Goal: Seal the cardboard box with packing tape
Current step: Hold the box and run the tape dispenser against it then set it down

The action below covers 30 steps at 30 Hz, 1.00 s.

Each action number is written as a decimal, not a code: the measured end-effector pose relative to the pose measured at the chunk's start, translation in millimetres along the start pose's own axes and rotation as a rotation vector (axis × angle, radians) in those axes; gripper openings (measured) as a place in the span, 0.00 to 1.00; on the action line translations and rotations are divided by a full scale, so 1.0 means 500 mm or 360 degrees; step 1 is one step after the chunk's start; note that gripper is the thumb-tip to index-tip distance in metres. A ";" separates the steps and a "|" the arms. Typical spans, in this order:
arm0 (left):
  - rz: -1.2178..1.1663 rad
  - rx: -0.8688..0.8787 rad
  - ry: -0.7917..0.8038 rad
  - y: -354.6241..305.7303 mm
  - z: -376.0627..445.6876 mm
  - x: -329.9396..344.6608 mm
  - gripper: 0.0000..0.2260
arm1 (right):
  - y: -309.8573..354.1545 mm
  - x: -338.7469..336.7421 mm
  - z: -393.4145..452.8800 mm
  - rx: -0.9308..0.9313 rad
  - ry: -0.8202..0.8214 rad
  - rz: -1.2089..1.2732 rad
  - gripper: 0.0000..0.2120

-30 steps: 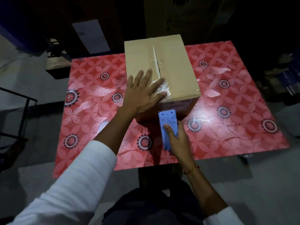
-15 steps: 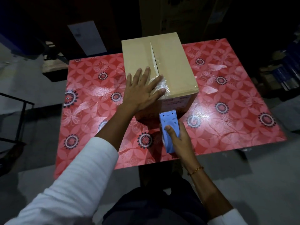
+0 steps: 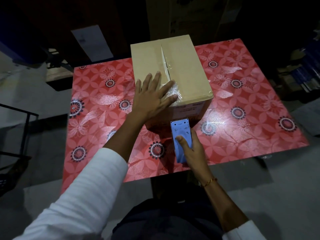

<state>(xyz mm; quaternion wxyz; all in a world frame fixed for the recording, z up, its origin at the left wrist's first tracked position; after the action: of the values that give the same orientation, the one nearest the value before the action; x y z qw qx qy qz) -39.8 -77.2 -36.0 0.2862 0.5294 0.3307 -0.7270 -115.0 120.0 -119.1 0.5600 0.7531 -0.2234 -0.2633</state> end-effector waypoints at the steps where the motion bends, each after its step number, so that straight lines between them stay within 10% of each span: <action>1: -0.0005 0.0000 -0.0003 0.001 0.000 0.001 0.31 | 0.003 0.000 -0.001 0.0007 -0.0006 0.0004 0.20; 30: -0.0034 -0.0015 0.0022 0.000 0.000 0.001 0.30 | 0.017 -0.024 -0.028 0.0039 -0.0111 -0.0174 0.12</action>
<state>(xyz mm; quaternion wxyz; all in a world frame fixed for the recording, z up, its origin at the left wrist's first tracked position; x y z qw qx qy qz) -40.1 -77.0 -36.5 0.2787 0.5294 0.3417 -0.7248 -115.4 135.3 -106.0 0.5275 0.7613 -0.2046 -0.3167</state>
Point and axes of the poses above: each hand's wrist, its own z-axis towards the middle knuckle, its own x-axis out of the palm, y = z × x, the point moved 10 cm from there along z, towards the middle knuckle, and after that the axes turned 14 degrees about -y, right-handed, at the moved point
